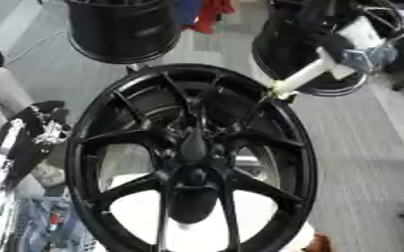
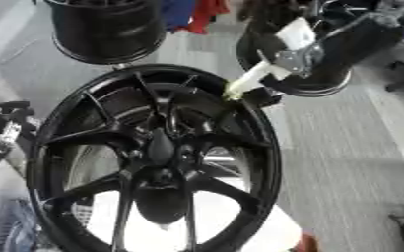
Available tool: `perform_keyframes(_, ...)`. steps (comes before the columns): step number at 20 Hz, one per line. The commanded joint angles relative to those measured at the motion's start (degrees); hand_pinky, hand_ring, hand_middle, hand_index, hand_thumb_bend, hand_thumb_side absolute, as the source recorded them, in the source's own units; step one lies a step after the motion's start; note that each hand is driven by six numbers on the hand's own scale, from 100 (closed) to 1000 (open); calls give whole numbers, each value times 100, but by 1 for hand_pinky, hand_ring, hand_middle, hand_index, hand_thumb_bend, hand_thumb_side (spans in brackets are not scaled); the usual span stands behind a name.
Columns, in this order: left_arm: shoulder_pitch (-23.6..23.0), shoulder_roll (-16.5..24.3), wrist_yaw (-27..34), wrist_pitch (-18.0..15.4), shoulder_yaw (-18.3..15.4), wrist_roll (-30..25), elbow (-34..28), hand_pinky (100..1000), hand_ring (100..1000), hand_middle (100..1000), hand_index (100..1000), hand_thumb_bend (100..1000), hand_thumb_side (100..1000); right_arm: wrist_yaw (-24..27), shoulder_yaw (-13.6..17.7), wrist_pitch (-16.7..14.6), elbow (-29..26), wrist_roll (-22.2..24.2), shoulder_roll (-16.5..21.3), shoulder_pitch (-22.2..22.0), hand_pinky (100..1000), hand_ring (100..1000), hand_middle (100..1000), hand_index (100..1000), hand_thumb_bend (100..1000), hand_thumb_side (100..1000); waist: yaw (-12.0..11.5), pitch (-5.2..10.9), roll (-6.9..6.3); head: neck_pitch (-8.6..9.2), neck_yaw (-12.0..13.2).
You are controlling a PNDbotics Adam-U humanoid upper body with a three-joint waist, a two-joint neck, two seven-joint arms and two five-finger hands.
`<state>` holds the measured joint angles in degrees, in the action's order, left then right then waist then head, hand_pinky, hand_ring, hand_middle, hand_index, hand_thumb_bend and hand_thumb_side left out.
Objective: Pull the pin out of the wheel hub.
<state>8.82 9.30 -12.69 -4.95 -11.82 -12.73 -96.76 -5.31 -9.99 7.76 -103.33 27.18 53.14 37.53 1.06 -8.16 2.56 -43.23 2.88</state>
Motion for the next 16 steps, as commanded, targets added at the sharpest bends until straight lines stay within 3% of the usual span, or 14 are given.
perform_keyframes(1, 49, 101, -13, 1, -75, 69, -127, 564, 580, 648, 779, 197, 628, -344, 620, 318, 496, -339, 208, -286, 325, 420, 590, 741, 100, 100, 23, 47, 2, 47, 90)
perform_keyframes(5, 69, 100, -15, 1, -69, 75, -132, 564, 580, 649, 779, 198, 628, -760, 1298, 721, 1174, -756, -118, -964, 399, 487, 638, 801, 100, 100, 5, 24, 2, 27, 50)
perform_keyframes(7, 90, 90, -9, -6, -44, 53, -134, 564, 580, 649, 779, 199, 628, -949, 1602, 772, 1482, -946, -312, -1272, 488, 573, 703, 843, 100, 116, -45, 17, 3, 28, -7)
perform_keyframes(8, 97, 86, -5, -9, -34, 43, -134, 564, 580, 649, 779, 201, 628, -1019, 1722, 750, 1634, -1039, -413, -1424, 611, 676, 762, 873, 100, 165, -72, 16, 0, 34, -35)
perform_keyframes(10, 108, 80, 3, -16, -18, 26, -135, 564, 580, 649, 779, 198, 628, -1075, 1913, 642, 1940, -1227, -625, -1729, 725, 770, 816, 895, 177, 231, -130, 19, -9, 43, -90)
perform_keyframes(13, 114, 66, 13, -24, 11, -1, -130, 564, 580, 649, 779, 198, 628, -991, 2172, 377, 2327, -1518, -878, -2202, 803, 837, 855, 908, 267, 308, -224, 29, -22, 38, -159)
perform_keyframes(16, 118, 54, 27, -35, 31, -22, -129, 564, 580, 649, 779, 200, 628, -850, 2482, 91, 2280, -1808, -1085, -2673, 832, 862, 872, 911, 332, 373, -292, 44, -34, 32, -213)
